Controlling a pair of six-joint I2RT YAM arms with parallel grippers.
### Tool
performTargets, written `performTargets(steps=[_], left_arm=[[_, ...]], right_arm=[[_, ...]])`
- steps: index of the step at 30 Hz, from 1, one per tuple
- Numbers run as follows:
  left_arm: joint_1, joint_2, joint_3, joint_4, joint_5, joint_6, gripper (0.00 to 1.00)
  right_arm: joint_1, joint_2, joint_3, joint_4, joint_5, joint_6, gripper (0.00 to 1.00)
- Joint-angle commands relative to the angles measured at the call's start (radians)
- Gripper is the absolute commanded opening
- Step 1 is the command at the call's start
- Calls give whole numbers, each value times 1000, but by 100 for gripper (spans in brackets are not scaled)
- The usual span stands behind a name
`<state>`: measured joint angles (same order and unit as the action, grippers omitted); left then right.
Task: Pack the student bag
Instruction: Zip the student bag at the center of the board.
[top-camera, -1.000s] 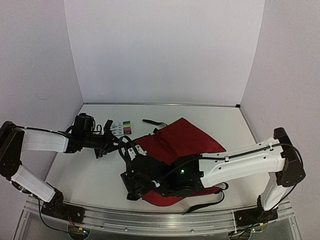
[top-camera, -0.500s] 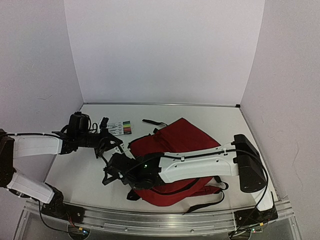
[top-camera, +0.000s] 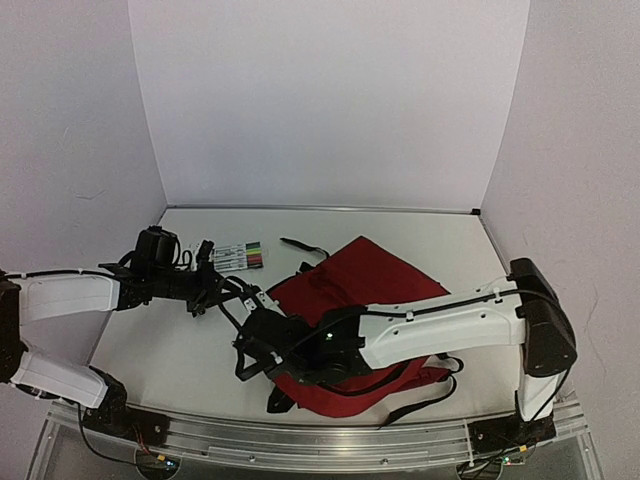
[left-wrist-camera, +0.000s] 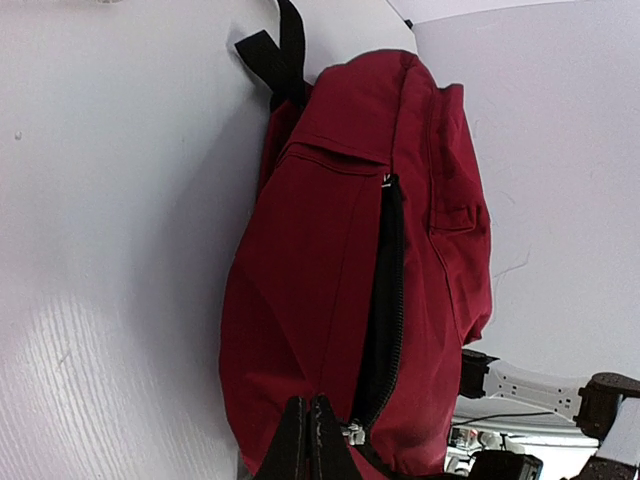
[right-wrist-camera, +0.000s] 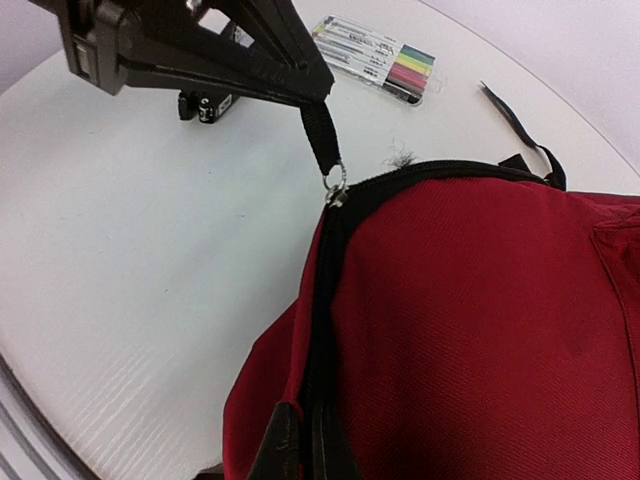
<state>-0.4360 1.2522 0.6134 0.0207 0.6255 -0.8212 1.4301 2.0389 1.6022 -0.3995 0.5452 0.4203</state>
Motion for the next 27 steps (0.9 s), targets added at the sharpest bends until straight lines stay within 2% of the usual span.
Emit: performTargets(steps=[1, 8, 27], left_arm=[[26, -9, 48, 52, -43, 10, 0], [26, 66, 88, 119, 7, 3, 0], [86, 244, 211, 191, 71, 27, 0]], right_arm=[[58, -190, -126, 48, -141, -9, 0], [107, -277, -236, 104, -261, 30, 0], [258, -317, -233, 103, -363, 155, 0]])
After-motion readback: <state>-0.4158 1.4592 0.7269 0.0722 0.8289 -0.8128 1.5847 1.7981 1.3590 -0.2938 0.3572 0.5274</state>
